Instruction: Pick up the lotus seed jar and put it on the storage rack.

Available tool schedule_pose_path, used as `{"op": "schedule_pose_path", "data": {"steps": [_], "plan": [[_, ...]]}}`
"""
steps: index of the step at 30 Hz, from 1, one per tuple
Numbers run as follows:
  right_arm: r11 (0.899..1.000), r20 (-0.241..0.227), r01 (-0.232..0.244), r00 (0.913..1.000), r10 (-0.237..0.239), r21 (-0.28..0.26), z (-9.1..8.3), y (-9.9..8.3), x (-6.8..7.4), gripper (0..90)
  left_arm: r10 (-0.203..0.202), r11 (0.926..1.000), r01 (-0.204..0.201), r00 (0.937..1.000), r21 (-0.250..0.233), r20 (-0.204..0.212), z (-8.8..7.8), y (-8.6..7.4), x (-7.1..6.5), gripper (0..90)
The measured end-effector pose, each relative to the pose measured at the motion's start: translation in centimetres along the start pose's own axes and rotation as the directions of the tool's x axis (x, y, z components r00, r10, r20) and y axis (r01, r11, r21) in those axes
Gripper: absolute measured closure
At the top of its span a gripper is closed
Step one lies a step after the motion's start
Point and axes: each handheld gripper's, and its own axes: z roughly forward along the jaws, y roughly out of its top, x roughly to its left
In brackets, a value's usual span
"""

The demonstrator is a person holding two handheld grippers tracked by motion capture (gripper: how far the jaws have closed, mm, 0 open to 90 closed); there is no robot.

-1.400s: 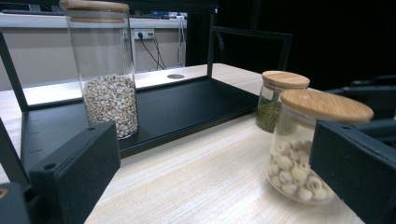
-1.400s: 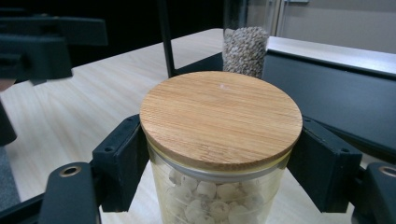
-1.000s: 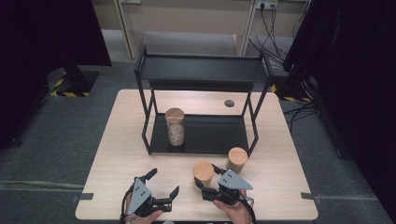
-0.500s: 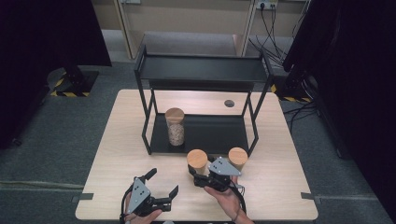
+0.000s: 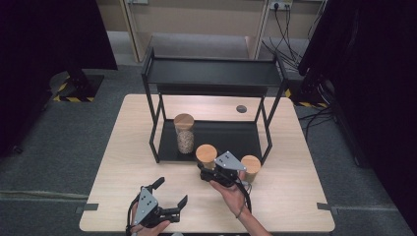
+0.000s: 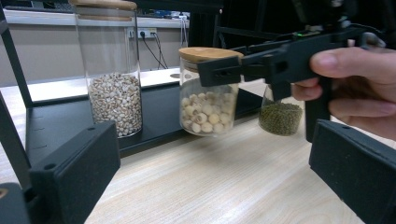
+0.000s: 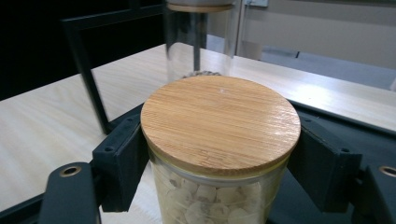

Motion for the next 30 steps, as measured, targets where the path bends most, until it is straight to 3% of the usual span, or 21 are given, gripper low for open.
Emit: {"op": "schedule_pose_path", "data": {"steps": [11,21,30], "plan": [[1.000,0.045,-0.024,0.9987,0.024,0.014,2.5,0.8,-0.2,25.4,-0.003,1.0000,0.003,1.0000,-0.001,-0.002,0.0,0.0,0.1,1.4],[0.999,0.113,-0.036,0.9930,0.034,0.017,4.7,1.5,-0.2,25.4,-0.004,1.0000,0.004,1.0000,-0.001,-0.002,0.0,0.0,0.1,1.4],[0.998,0.145,-0.055,0.9881,0.050,0.028,6.0,1.6,-0.2,25.4,-0.001,1.0000,0.001,1.0000,0.002,0.000,0.0,0.0,0.1,1.4]]}}
